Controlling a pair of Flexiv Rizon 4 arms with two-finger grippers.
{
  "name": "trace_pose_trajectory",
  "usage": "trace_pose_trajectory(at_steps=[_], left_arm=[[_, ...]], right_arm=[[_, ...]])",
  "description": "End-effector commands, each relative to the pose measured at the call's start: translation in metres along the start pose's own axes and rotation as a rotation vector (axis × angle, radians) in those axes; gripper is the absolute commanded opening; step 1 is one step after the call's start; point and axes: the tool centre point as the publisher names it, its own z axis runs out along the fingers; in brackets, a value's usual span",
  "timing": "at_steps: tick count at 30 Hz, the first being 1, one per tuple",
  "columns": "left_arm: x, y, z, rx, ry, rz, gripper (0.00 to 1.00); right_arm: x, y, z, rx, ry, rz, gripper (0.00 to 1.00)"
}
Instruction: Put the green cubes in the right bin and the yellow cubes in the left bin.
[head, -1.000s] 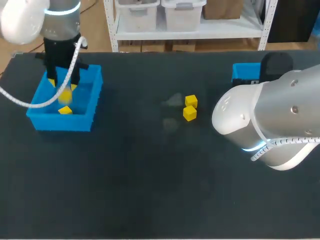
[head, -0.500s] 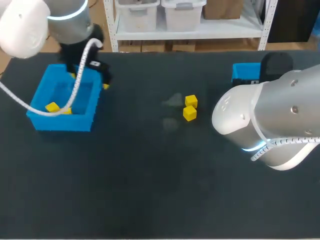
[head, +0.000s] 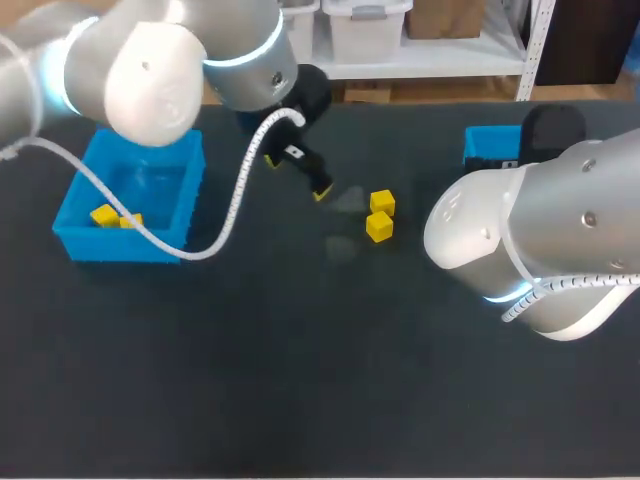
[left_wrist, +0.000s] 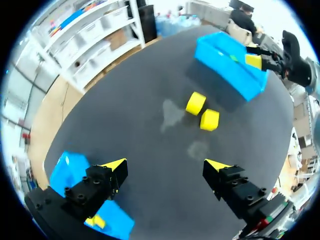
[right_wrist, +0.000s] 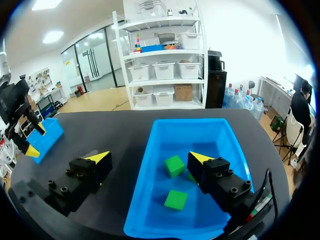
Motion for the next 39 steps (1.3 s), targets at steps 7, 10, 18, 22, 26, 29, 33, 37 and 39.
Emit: trace_pose_trajectory(at_steps=[7,10,18,22,26,29,33,37,39], left_arm=[[-0.022,-0.005,0.046,0.026,-0.138,0.051,1.00],[-0.031,-0.011,0.052,0.031,-0.142,0.066,1.00],[-0.058,-0.030,0.063,0.035,-0.144,0.123,1.00],[-0.068,-0.035,0.070,0.043,-0.143,0.120,1.00],[-0.076,-0.038,0.073,0.053,-0.157,0.116,1.00],[-0.080,-0.040,0.075,0.062,-0.158,0.122,1.00],[-0.085,-0.047,0.080,0.066,-0.148,0.155,1.00],[-0.088,-0.053,0.087,0.073,-0.135,0.171,1.00],[-0.089,-0.056,0.091,0.071,-0.128,0.183,1.00]], right_arm=[[0.000,-0.001,-0.001,-0.004,-0.002,0.000,1.00],[0.000,-0.001,-0.001,-0.004,-0.002,0.000,1.00],[0.000,-0.001,-0.001,-0.004,-0.002,0.000,1.00],[0.000,-0.001,-0.001,-0.004,-0.002,0.000,1.00],[0.000,-0.001,-0.001,-0.004,-0.002,0.000,1.00],[0.000,-0.001,-0.001,-0.004,-0.002,0.000,1.00],[0.000,-0.001,-0.001,-0.004,-0.002,0.000,1.00],[0.000,-0.001,-0.001,-0.004,-0.002,0.000,1.00],[0.000,-0.001,-0.001,-0.004,-0.002,0.000,1.00]])
